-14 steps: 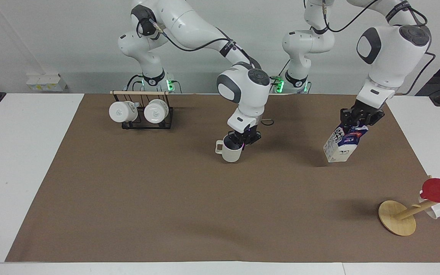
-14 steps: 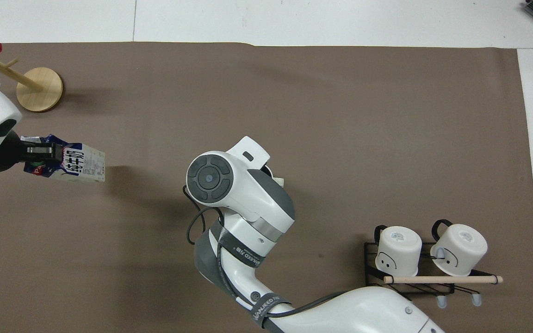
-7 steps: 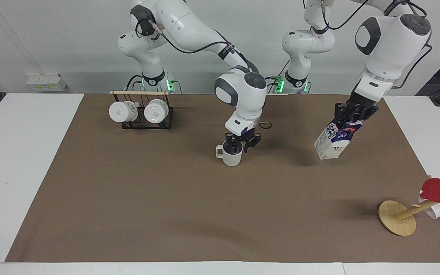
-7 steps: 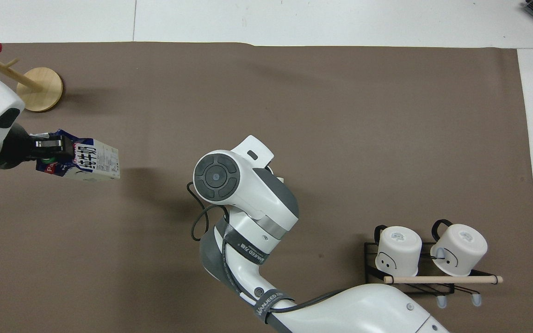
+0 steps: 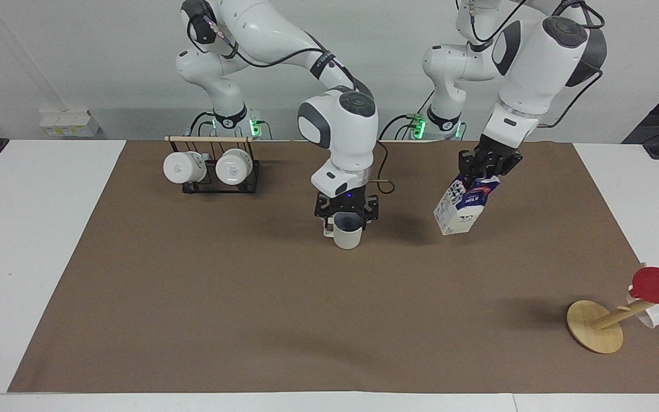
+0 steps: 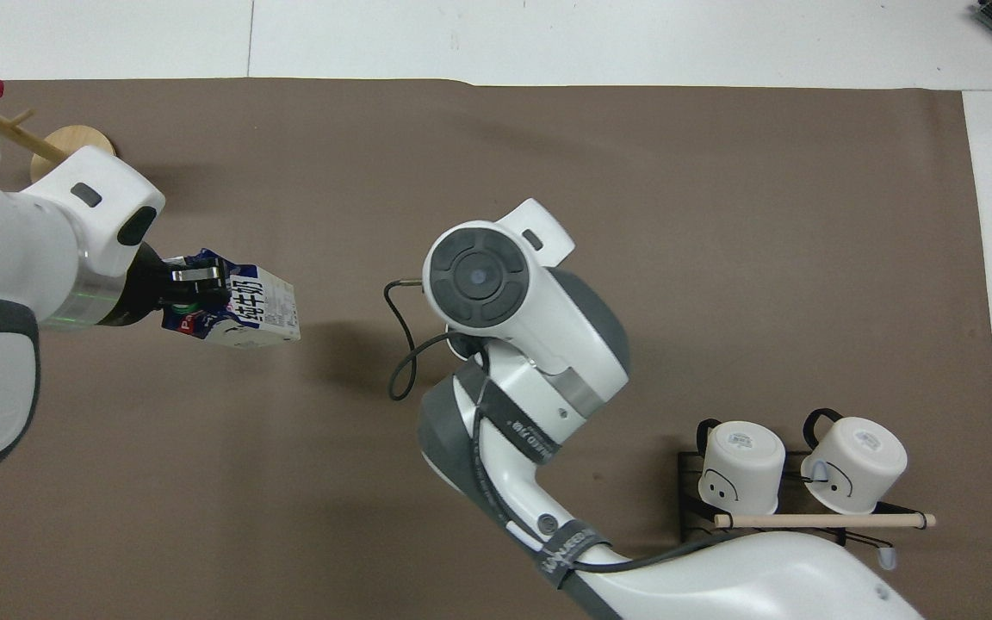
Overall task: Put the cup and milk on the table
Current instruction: 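Release the mug with the right gripper while the left gripper carries the carton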
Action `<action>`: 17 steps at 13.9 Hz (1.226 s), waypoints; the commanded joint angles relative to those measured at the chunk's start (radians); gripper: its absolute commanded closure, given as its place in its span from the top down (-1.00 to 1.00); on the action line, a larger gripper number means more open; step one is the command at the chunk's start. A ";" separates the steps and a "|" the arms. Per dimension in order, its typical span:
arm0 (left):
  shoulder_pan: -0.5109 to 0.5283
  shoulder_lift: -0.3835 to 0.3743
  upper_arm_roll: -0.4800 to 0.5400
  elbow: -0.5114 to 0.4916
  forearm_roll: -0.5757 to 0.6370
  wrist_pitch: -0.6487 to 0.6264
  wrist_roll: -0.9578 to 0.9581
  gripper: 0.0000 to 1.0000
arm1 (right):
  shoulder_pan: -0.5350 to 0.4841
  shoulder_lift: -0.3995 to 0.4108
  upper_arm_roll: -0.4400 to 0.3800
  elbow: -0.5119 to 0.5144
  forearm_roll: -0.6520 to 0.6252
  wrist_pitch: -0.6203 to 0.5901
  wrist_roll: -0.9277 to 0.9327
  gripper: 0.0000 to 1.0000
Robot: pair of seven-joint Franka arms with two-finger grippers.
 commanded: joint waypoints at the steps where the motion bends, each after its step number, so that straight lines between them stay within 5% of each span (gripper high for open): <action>1: -0.064 -0.005 0.014 0.009 -0.023 -0.011 -0.057 -0.49 | -0.128 -0.141 0.014 -0.034 0.073 -0.117 -0.024 1.00; 3: -0.122 -0.010 0.014 0.003 -0.023 -0.002 -0.118 -0.49 | -0.228 -0.213 0.013 -0.037 0.074 -0.229 -0.112 1.00; 9: -0.231 0.050 0.015 -0.054 -0.022 0.133 -0.213 -0.49 | -0.533 -0.318 0.013 -0.025 0.087 -0.272 -0.449 1.00; 17: -0.236 0.094 0.017 -0.132 -0.005 0.244 -0.213 -0.49 | -0.612 -0.301 0.011 0.133 0.126 -0.491 -0.569 1.00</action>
